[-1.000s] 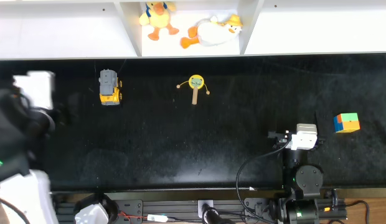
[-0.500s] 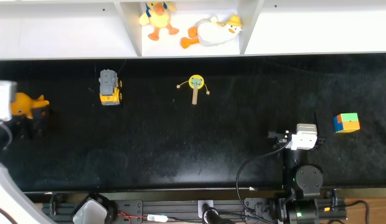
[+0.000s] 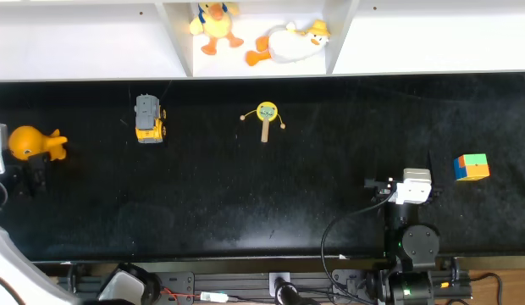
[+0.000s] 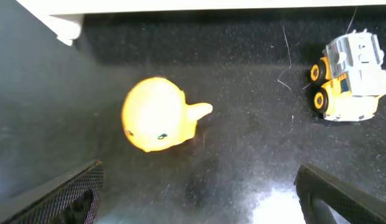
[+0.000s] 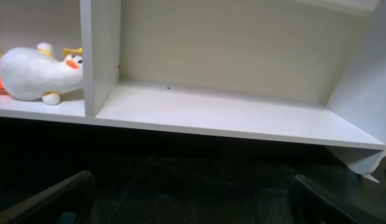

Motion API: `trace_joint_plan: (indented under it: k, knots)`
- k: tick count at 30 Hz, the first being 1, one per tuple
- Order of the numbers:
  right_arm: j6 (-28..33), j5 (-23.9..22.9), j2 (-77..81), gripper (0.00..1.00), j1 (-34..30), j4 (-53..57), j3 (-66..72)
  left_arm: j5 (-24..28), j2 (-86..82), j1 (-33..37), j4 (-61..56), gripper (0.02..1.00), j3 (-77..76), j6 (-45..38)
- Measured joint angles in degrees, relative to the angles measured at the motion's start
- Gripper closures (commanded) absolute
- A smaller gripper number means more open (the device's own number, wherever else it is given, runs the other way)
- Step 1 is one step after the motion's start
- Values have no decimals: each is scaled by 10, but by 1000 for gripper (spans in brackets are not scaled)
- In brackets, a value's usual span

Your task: Store Toys

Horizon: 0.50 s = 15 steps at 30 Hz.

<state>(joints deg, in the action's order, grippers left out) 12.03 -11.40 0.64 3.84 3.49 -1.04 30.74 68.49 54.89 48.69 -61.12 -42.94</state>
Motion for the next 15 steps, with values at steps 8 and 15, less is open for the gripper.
trace_joint_plan:
  k: [8, 15]
  knots:
    - [0, 0, 0, 5, 0, 0, 0, 46, 63, 47, -22, 20, 8, -2]
    - [0, 0, 0, 5, 0, 0, 0, 52, 136, 43, -101, 20, 8, -6]
